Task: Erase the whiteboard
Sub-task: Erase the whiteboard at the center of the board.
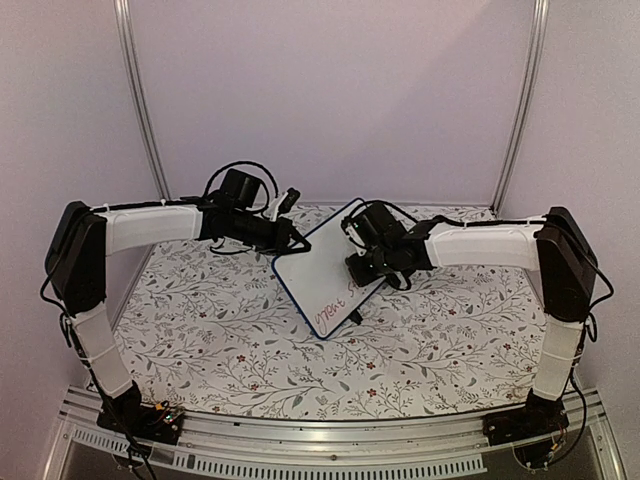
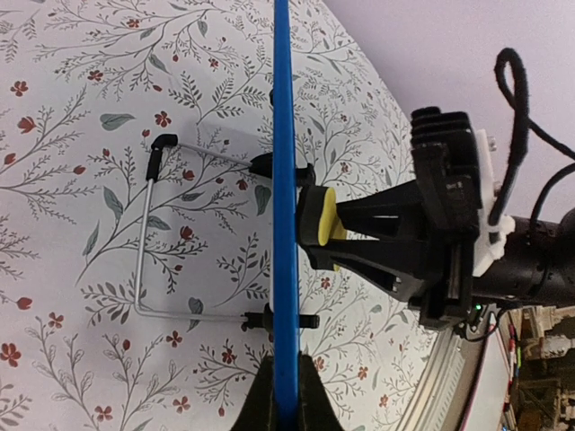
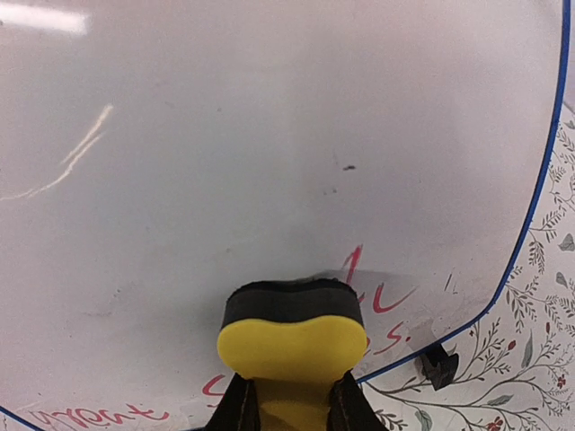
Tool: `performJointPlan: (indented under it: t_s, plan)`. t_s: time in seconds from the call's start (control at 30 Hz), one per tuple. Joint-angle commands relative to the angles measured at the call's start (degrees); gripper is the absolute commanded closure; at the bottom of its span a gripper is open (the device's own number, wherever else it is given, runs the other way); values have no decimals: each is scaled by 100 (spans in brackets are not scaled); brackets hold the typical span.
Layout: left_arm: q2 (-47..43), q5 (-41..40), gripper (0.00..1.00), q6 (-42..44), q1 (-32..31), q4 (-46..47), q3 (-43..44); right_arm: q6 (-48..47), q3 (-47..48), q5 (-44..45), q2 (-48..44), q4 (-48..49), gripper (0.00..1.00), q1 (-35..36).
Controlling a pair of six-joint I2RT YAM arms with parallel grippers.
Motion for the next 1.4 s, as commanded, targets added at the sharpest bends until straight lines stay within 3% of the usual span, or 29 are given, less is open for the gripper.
performJointPlan:
  t_s: [0.0, 0.6, 1.1, 1.37]
  plan:
    - [-84, 205, 100, 347, -185, -228, 4, -106, 244, -217, 274, 344, 84, -28]
    - [-49, 212, 100, 336, -186, -233, 4, 171, -971, -97, -142, 357, 84, -28]
    - [-84, 192, 100, 346, -191, -229, 4, -63, -15, -88, 161, 379, 84, -46]
    - [-98, 212, 100, 346, -185, -233, 4, -56, -43, -103, 194, 355, 84, -64]
